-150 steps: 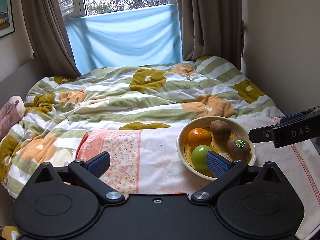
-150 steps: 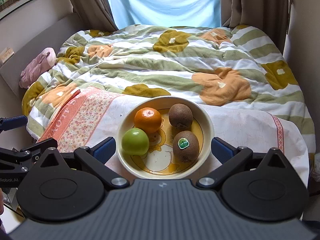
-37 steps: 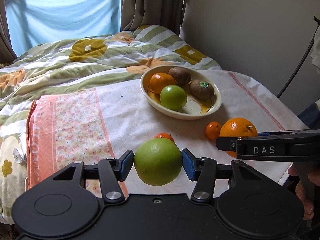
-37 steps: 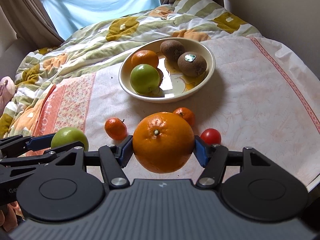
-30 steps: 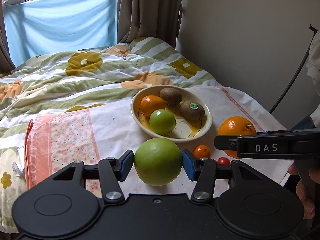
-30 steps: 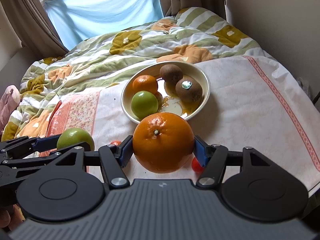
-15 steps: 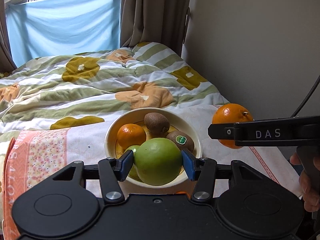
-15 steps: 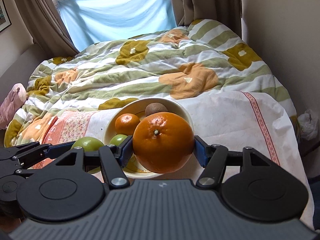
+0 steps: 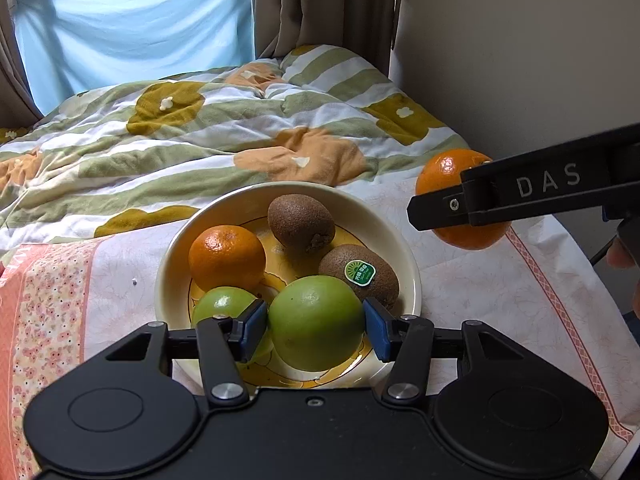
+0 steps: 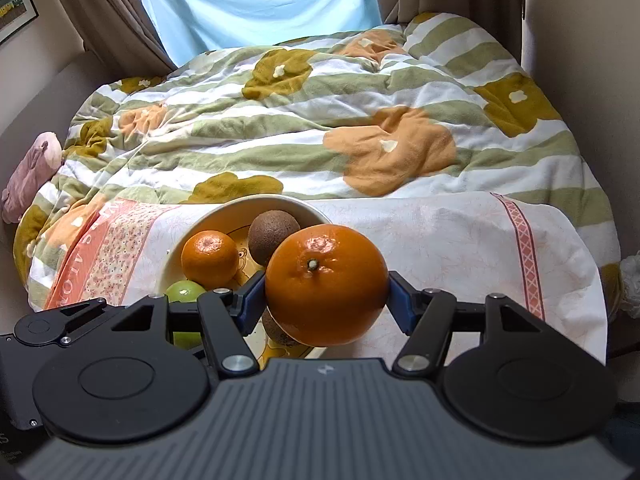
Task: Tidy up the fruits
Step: 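Carry the apple into the bowl with the left tool while the right tool carries the orange, then open the left tool releasing the apple while the right tool lowers the orange into the bowl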
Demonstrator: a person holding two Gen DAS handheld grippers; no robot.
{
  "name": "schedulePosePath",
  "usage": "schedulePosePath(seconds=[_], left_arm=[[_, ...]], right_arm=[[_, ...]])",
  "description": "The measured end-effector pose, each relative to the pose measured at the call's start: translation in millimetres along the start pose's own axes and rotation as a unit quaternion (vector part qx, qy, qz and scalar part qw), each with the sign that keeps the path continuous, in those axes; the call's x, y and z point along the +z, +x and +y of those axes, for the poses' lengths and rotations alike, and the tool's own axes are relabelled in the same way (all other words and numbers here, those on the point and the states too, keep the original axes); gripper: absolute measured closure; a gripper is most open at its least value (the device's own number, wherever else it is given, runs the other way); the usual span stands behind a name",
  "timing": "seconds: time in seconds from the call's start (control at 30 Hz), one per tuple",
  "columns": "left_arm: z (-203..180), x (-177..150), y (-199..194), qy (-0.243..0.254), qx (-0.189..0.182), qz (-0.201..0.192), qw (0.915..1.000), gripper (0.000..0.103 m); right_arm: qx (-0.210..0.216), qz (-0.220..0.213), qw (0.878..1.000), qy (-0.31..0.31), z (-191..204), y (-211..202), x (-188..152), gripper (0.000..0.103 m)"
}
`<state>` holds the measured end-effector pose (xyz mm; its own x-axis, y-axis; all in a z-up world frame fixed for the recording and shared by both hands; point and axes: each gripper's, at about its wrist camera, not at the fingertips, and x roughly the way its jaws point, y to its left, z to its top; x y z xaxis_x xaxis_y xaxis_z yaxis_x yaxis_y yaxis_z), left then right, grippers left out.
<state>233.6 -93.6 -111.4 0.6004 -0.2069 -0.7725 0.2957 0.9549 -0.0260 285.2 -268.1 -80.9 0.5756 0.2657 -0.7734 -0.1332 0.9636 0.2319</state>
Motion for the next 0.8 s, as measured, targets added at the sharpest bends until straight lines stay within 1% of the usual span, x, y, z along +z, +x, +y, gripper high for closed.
schedulePosePath(seconds=[0.17,0.2,0.33,0.37,0.4,0.43,0.47,0.53,0.63,0.8], left_arm=[[-4,-1,10,0.001,0.005,0.013,0.9999,0.046],[-5,-1,10,0.000,0.006,0.012,0.9999,0.048],[-6,1,10,0.000,0.012,0.011,0.9999,0.047],[-5,1,9,-0.003,0.010,0.009,0.9999,0.040],[-3,2,7,-0.008,0.007,0.006,0.9999,0.024],[-2,1,3,-0.012,0.009,0.000,0.9999,0.014],[-2,1,-1,-0.013,0.014,-0.007,0.9998,0.001],[-1,1,-11,-0.005,0.022,-0.019,0.9996,0.000],[2,1,-19,0.004,0.032,-0.017,0.9993,0.000],[16,-4,-32,-0.010,0.041,-0.018,0.9989,0.000]], right_arm=[[0.012,0.007,1.000,-0.009,0,6,1,0.025],[0.014,0.008,1.000,-0.011,0,7,2,0.025],[0.018,0.008,1.000,-0.015,3,8,3,0.025],[0.019,0.008,1.000,-0.017,4,8,3,0.025],[0.020,0.008,1.000,-0.019,4,8,3,0.025],[0.020,0.008,1.000,-0.020,5,7,4,0.025],[0.021,0.007,1.000,-0.021,6,7,4,0.025],[0.022,0.006,0.999,-0.023,9,5,6,0.025],[0.025,0.005,0.999,-0.026,14,4,9,0.025],[0.036,0.006,0.998,-0.041,31,6,13,0.025]])
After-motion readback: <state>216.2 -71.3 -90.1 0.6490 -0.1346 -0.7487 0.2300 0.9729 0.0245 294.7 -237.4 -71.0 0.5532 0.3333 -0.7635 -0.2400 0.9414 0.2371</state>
